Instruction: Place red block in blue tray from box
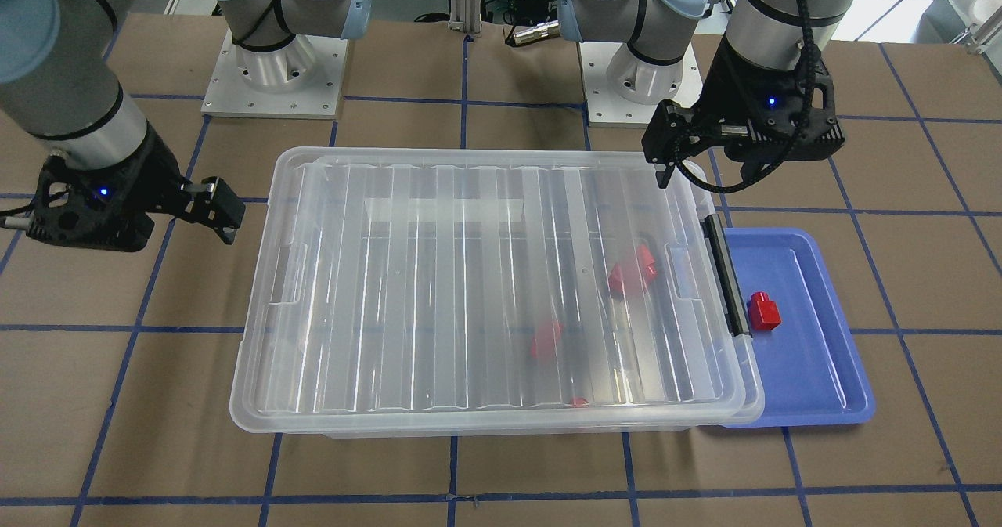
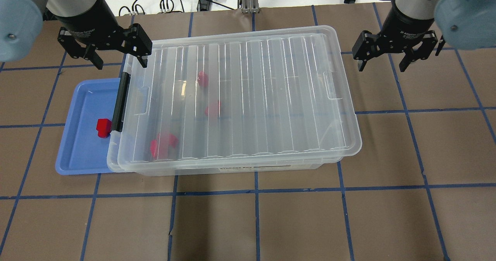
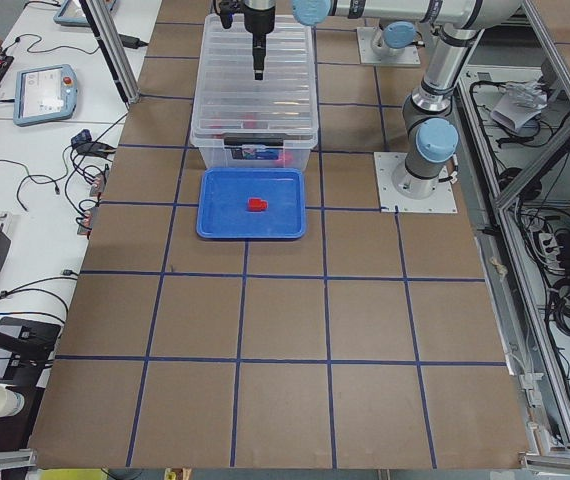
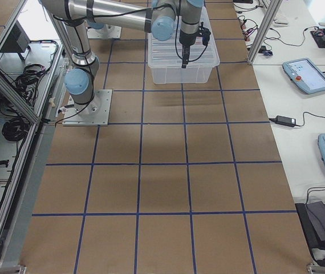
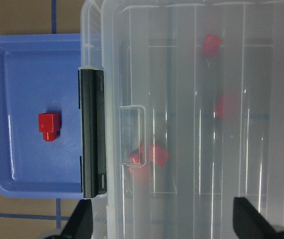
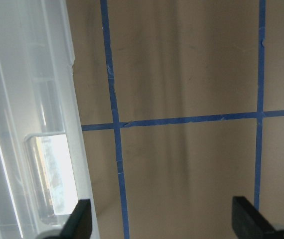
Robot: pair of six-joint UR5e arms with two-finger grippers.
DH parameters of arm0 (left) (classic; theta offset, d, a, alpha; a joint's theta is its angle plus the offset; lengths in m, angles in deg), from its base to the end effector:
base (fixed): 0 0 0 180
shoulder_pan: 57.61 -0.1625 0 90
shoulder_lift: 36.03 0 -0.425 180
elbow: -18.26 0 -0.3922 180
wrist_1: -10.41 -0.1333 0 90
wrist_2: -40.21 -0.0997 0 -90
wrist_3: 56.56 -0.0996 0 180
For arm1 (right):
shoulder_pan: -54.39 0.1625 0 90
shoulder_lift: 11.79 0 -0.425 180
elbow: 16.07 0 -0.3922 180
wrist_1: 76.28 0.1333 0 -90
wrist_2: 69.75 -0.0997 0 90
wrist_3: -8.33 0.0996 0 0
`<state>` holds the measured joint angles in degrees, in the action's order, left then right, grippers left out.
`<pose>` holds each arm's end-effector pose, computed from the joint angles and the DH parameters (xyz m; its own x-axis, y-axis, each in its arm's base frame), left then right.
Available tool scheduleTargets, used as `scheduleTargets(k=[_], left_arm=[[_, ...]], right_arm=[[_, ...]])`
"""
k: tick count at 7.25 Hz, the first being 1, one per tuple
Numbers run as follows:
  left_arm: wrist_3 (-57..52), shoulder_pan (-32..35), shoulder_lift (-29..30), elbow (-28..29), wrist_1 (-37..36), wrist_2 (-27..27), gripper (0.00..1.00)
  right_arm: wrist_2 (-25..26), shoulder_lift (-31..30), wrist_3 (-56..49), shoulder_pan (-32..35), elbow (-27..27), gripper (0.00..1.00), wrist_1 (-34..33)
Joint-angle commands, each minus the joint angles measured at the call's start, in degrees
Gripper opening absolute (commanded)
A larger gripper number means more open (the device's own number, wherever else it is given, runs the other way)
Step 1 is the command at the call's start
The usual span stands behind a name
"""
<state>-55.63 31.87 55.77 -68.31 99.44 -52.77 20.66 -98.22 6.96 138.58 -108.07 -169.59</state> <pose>-0.1235 -0.5106 0.5036 -0.9983 -0.0276 -0.0512 -0.0253 0.9986 -0.0462 0.0800 -0.5233 0.4452 -0.9970 0.0772 0.0062 0.0773 0.9962 0.0396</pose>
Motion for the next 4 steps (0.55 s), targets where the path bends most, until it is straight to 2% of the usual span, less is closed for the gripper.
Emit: scheduleTargets(k=[1,4], left_arm=[[0.0,0.0,0.0,0.0,0.0,0.0,1.00],[0.0,0.0,0.0,0.0,0.0,0.0,1.00]], right_arm=[[-0.2,-3.9,1.7,0.1,-1.2,1.00,4.1],[-0.2,-4.9,1.9,1.5,-1.7,1.00,5.4]])
